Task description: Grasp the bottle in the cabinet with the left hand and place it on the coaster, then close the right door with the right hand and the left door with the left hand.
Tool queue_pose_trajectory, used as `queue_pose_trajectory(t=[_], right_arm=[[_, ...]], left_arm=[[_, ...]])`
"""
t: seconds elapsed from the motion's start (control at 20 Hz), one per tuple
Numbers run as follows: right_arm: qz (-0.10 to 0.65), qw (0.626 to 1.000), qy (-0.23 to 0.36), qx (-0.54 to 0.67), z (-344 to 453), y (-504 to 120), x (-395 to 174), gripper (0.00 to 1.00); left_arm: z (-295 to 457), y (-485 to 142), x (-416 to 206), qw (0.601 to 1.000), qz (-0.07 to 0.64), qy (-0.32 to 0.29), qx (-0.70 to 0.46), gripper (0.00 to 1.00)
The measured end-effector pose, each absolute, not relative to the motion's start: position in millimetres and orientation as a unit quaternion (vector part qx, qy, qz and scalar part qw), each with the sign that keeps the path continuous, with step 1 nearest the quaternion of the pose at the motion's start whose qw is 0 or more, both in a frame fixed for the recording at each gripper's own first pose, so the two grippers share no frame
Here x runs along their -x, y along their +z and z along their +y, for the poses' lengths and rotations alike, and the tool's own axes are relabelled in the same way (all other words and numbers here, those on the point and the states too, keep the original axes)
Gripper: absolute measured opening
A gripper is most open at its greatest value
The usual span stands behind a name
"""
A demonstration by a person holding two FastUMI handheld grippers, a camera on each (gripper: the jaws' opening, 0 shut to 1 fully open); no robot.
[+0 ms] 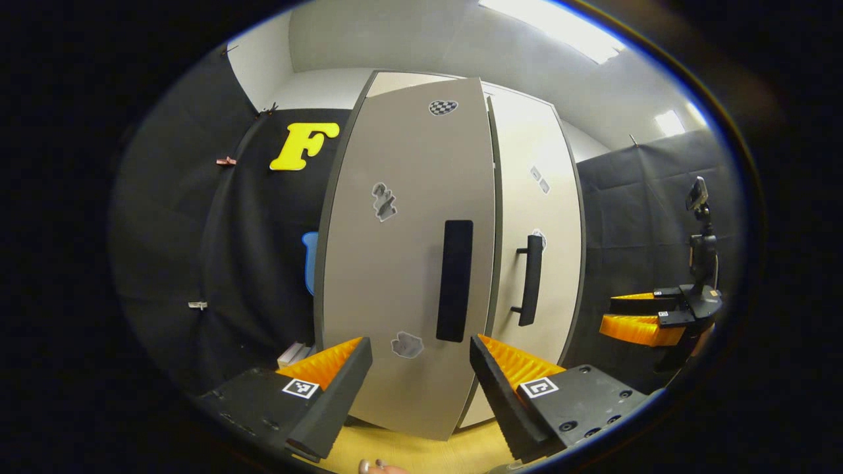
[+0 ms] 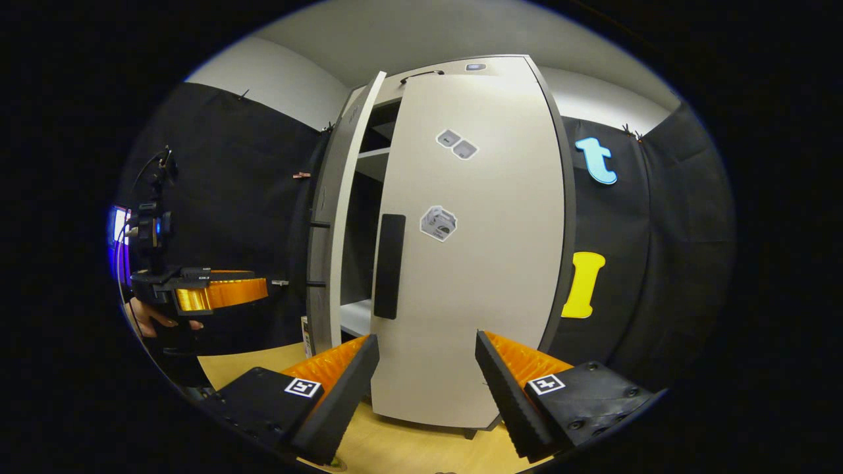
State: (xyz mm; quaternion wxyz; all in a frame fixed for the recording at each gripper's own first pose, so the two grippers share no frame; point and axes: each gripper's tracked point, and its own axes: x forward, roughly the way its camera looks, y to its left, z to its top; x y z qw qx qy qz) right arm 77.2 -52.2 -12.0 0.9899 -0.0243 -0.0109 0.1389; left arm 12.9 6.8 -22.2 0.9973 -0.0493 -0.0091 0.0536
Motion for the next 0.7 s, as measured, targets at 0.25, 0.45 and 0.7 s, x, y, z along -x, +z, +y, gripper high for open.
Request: queue_pose_trajectory(t=[0.25, 0.45, 0.7], right_arm=[[-0.016, 0.992, 0.125, 0.024, -40, -7, -67, 0.98], [-0.022, 0.993, 0.107, 0.035, -37, -6, -60, 0.98], [-0.034, 0.995, 0.089, 0.031, -38, 2, -52, 0.98]], left_arm=[[2, -23, -6, 0.997, -0.007, 0.045, 0.067, 0.95], [2, -22, -6, 0.997, -0.014, 0.036, 0.074, 0.95], [4, -22, -10, 0.996, -0.015, 0.023, 0.082, 0.95]])
